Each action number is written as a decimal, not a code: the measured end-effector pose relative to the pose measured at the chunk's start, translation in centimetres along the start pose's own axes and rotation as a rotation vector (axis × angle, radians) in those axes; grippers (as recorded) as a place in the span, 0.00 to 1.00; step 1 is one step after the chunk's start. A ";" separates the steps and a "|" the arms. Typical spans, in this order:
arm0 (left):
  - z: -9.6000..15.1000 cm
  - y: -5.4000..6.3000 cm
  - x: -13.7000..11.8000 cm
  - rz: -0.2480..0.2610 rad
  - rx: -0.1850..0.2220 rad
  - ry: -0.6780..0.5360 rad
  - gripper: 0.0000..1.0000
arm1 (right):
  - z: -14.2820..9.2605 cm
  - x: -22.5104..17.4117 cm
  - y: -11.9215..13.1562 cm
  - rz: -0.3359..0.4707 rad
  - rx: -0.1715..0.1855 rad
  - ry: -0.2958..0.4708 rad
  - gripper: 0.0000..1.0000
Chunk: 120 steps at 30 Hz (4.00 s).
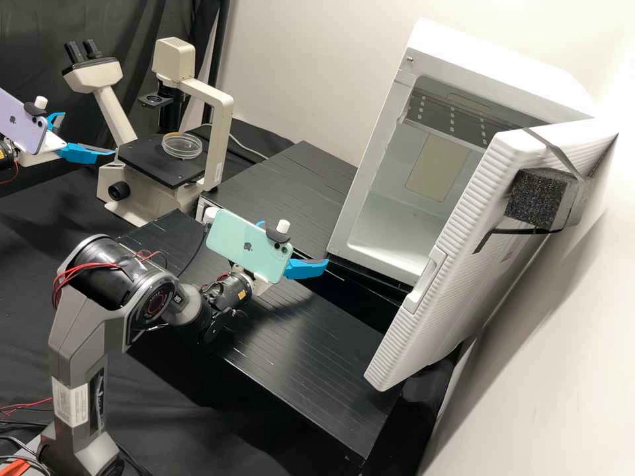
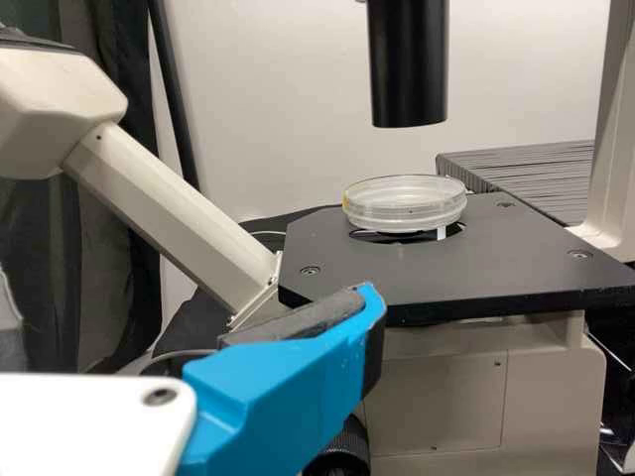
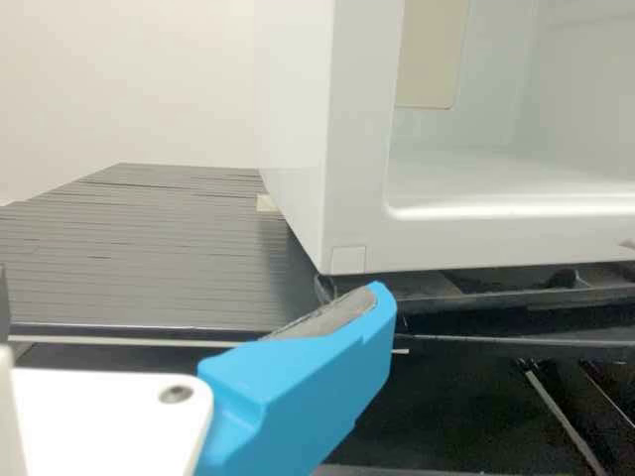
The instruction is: Move the petri dish to the bench.
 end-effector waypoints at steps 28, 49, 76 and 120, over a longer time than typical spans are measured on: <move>0.0 0.0 0.0 0.000 0.000 0.000 1.00 | -9.9 -8.5 -4.8 -0.117 -0.015 0.411 1.00; 0.0 0.0 0.0 0.000 0.000 0.000 1.00 | -19.5 -2.1 -11.9 -0.300 -0.049 0.476 1.00; 0.0 0.0 0.0 0.000 0.000 0.000 1.00 | -23.9 6.9 -17.5 -0.278 -0.110 0.349 1.00; 0.0 0.0 0.0 0.000 0.000 0.000 1.00 | -25.0 12.6 -23.1 -0.296 -0.118 0.190 1.00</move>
